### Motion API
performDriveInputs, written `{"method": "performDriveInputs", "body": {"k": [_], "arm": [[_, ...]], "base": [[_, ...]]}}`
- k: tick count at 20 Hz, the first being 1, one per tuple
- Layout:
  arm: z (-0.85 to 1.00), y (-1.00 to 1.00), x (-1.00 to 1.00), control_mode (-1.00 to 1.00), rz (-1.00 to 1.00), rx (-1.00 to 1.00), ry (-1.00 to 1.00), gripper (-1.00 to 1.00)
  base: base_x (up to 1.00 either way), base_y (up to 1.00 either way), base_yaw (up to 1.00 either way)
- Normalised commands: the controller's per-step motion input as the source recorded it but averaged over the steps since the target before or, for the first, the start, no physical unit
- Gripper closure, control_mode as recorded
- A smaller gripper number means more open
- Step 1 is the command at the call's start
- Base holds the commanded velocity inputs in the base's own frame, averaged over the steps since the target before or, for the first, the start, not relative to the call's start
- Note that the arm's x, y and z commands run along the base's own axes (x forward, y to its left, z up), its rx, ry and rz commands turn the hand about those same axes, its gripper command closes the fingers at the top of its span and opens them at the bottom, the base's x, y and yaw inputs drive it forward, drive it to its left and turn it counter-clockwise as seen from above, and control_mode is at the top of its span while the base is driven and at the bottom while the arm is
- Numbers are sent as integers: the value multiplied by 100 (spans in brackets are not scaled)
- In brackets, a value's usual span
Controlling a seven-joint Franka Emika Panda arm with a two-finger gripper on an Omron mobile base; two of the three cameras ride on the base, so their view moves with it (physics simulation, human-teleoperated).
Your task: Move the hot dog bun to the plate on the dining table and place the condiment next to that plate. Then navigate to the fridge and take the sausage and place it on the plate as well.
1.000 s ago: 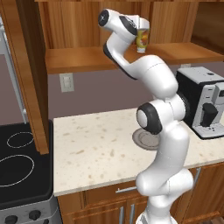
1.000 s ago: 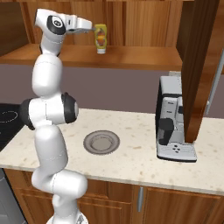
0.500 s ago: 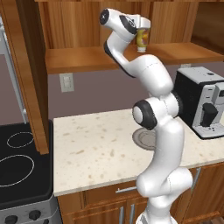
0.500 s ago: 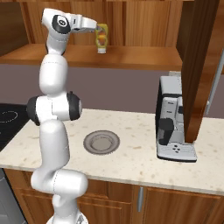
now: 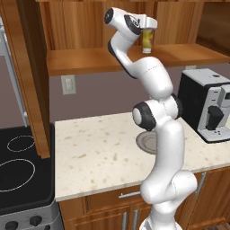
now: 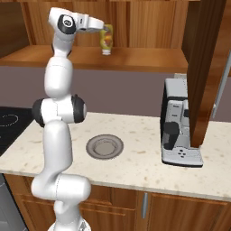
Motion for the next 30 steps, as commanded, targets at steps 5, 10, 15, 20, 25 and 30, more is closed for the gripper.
{"method": "performDriveInputs", "body": {"k": [5,10,15,20,25,30], "arm": [[2,-27,-4,-100,-5,0,-5,100],[2,-24,-22,-100,-3,1,-5,100],[1,-3,-89,-100,0,10,-10,100],[0,0,-100,-100,0,11,-13,100],[0,1,-100,-100,0,4,-15,100],[0,3,-100,-100,0,1,-18,100]], "base": [[0,0,0],[0,0,0],[0,0,0],[0,0,0],[0,0,0],[0,0,0]]}}
